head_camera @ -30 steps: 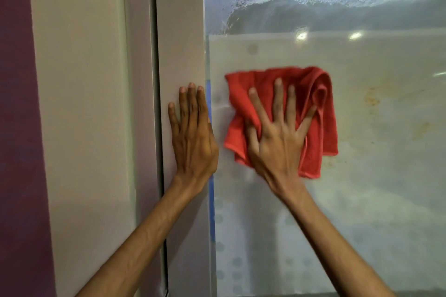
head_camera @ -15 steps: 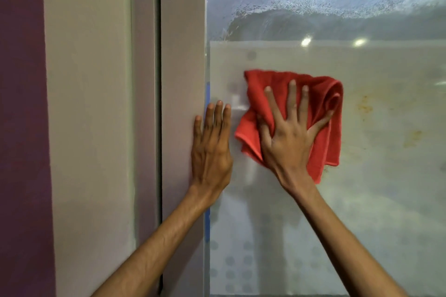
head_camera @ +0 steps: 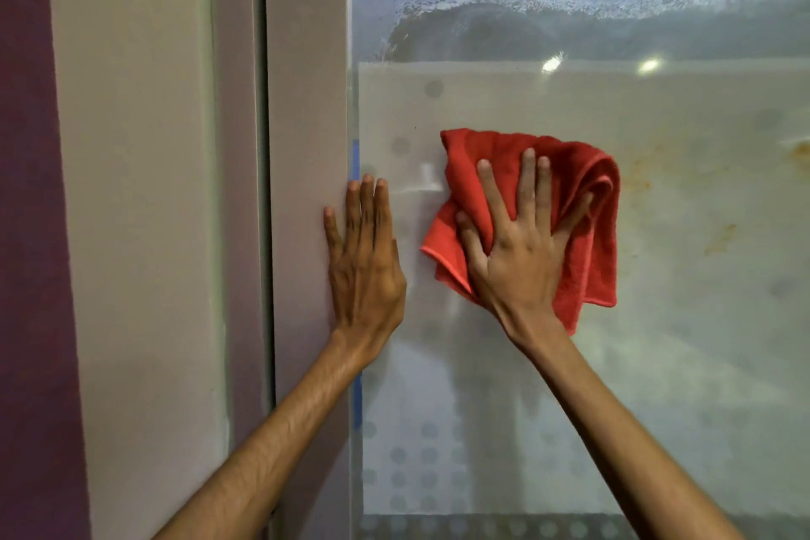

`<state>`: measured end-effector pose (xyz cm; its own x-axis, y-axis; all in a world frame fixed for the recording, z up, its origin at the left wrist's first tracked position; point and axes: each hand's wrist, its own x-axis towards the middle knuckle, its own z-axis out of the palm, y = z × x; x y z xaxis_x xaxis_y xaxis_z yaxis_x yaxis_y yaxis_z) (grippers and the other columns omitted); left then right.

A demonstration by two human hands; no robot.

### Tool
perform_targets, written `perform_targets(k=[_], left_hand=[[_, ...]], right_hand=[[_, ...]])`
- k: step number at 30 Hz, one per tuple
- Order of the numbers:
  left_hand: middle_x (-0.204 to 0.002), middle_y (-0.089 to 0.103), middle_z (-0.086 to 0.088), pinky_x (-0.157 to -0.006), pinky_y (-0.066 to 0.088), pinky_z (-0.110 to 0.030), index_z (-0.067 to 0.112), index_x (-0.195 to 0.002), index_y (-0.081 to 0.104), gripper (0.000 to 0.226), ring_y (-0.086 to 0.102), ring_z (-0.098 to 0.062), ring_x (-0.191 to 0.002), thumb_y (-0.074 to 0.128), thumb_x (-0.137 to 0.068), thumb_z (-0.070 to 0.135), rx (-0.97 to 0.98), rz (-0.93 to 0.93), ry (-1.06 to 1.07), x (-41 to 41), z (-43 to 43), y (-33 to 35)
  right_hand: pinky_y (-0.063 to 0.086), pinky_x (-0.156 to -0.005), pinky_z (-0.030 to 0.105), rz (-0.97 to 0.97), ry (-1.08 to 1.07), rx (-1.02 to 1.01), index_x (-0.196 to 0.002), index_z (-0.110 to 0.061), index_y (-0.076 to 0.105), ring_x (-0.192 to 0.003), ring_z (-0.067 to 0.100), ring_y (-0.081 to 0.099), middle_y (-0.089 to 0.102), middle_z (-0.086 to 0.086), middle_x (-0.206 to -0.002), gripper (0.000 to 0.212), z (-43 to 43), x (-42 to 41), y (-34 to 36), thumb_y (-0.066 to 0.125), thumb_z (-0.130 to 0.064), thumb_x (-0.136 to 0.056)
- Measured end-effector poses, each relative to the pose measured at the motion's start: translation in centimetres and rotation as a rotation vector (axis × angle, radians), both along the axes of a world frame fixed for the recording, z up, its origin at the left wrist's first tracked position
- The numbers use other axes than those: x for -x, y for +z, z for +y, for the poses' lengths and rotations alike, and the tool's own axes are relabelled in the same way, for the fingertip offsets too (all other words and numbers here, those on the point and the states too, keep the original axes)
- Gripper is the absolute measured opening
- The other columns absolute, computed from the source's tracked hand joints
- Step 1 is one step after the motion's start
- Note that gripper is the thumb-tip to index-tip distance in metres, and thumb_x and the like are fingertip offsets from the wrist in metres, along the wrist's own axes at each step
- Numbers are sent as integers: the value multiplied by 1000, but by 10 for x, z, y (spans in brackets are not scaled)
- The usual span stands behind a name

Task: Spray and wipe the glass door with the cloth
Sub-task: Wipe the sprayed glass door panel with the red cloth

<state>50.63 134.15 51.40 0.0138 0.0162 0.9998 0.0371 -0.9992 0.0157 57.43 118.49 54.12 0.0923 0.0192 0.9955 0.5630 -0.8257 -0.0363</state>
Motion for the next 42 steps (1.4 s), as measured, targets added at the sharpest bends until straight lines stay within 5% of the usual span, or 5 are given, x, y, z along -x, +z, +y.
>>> perform_targets(k=[12, 22, 28, 38, 42], left_hand=[[-162, 18, -15, -124, -2, -46, 4, -154, 25, 86, 10, -31, -152, 43, -72, -17, 92, -60, -8, -3, -14, -5], [-163, 16, -13, -124, 0, -47, 3, -154, 20, 72, 5, -27, -153, 41, -87, -11, 57, 17, -143, -13, -38, -13], [-164, 6, -16, -124, -4, -47, 1, -155, 11, 60, -5, -26, -152, 37, -100, 5, 27, 50, -46, -15, -44, -11], [-165, 6, -15, -123, -4, -50, 1, -155, 10, 58, -4, -25, -152, 32, -102, 7, 34, 40, 5, -26, -53, -2], [-165, 5, -14, -123, -6, -51, 2, -156, 7, 59, -3, -27, -153, 34, -103, 5, 12, 61, 15, -26, -51, -1]], right_hand=[[4, -112, 77, 28, 12, -120, -155, -23, 35, -152, 39, 16, 24, 15, -163, 68, -62, -27, 4, 44, -36, -89], [12, -111, 76, -98, 31, 215, -149, -35, 41, -148, 34, 27, 32, 3, -160, 70, -75, -24, -85, 52, -34, -79], [1, -113, 76, 72, 17, -164, -152, -34, 38, -153, 37, 13, 25, 10, -164, 68, -103, -41, 15, 44, -40, -85], [11, -113, 74, -125, 17, 245, -149, -33, 42, -146, 35, 31, 35, 7, -159, 69, -111, -42, -72, 51, -34, -80], [7, -112, 76, 41, -26, -39, -151, -36, 37, -152, 33, 18, 29, 7, -163, 72, -140, -56, -20, 47, -36, -80]])
